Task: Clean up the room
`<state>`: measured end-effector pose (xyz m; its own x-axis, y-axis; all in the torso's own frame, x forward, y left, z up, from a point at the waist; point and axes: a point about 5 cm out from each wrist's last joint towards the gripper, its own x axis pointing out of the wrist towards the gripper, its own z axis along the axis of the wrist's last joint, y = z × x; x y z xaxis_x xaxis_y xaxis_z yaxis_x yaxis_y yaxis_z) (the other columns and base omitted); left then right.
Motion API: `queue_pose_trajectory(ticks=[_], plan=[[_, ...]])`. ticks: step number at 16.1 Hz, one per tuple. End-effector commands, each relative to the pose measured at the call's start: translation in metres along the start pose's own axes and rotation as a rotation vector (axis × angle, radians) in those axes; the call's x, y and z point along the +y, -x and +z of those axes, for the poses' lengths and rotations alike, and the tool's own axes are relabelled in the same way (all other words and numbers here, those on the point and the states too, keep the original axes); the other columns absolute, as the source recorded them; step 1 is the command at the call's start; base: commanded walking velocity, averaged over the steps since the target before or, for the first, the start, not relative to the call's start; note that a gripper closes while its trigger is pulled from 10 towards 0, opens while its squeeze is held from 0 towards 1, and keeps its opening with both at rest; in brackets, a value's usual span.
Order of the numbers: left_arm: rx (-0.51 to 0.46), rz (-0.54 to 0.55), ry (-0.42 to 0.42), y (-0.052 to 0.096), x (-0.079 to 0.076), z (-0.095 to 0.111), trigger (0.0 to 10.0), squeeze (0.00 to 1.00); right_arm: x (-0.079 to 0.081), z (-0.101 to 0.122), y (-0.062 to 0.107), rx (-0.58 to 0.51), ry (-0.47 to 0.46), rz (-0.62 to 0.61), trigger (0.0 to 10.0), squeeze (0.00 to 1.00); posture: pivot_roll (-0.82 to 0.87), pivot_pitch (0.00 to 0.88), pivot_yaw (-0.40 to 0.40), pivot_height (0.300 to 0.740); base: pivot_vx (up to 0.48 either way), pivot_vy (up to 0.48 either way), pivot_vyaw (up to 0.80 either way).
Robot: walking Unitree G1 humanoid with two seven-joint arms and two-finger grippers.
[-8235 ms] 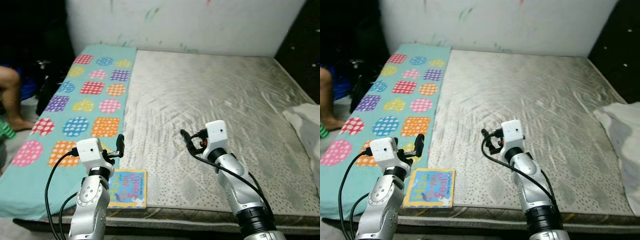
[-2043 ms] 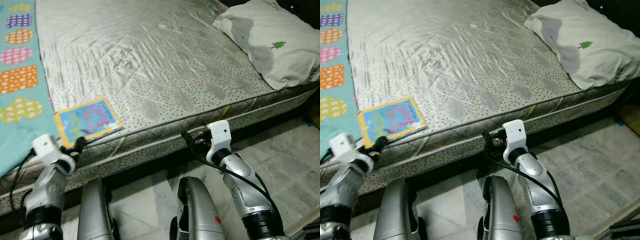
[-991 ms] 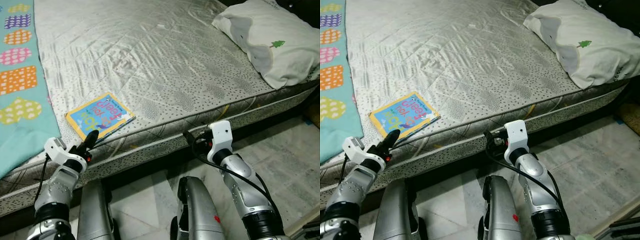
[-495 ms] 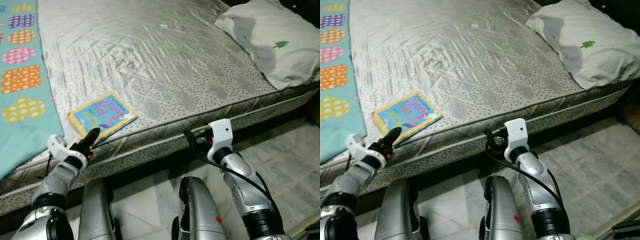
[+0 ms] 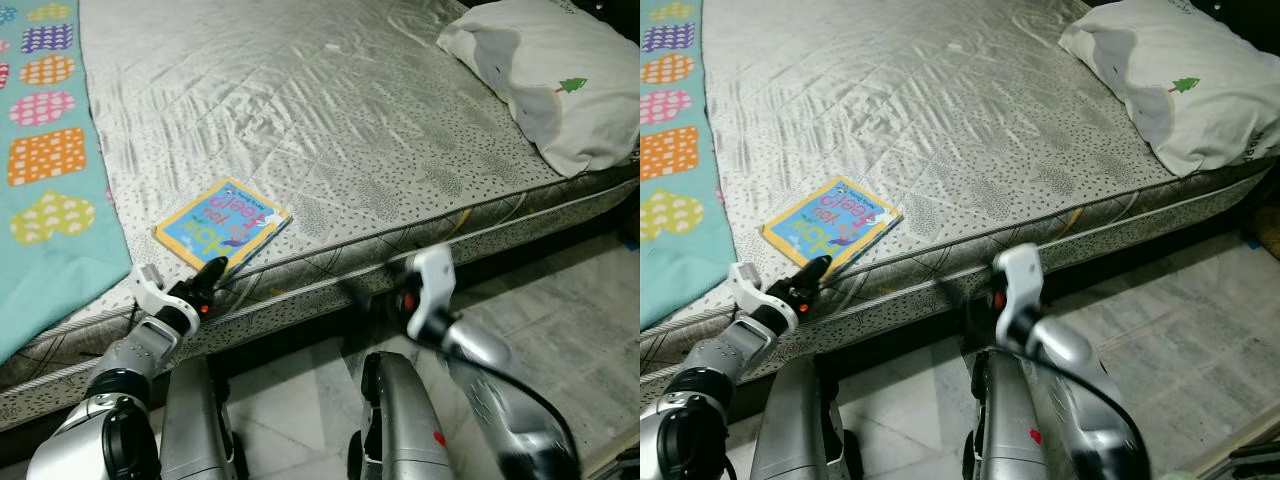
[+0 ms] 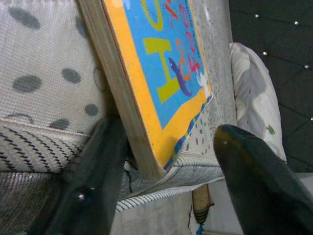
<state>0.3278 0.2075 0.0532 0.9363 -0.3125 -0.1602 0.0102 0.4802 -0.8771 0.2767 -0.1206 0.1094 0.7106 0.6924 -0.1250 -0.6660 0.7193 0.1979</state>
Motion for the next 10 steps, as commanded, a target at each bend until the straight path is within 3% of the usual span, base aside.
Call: queue_pose_trajectory(ticks=[1,5,10], plan=[[0.079,0.014,0.038,-0.0019,0.0019,-0.0189,0.0,0.00,0.0093,-0.0027,0.0029,0.031,-0.022,0.084,10.0,0.00,-0.21,0.158,-0.059,0.503,0.000,0.000,0.00],[0.023,0.022,0.066,-0.0007,0.0039,-0.0128,0.0,0.00,0.0122,-0.0054,0.0059,0.049,-0.009,0.092,10.0,0.00,-0.21,0.155,-0.052,0.503,0.000,0.000,0.00],[0.019,0.022,0.069,-0.0007,0.0039,-0.0123,0.0,0.00,0.0116,-0.0046,0.0055,0.046,-0.007,0.086,10.0,0.00,-0.21,0.154,-0.052,0.503,0.000,0.000,0.00]])
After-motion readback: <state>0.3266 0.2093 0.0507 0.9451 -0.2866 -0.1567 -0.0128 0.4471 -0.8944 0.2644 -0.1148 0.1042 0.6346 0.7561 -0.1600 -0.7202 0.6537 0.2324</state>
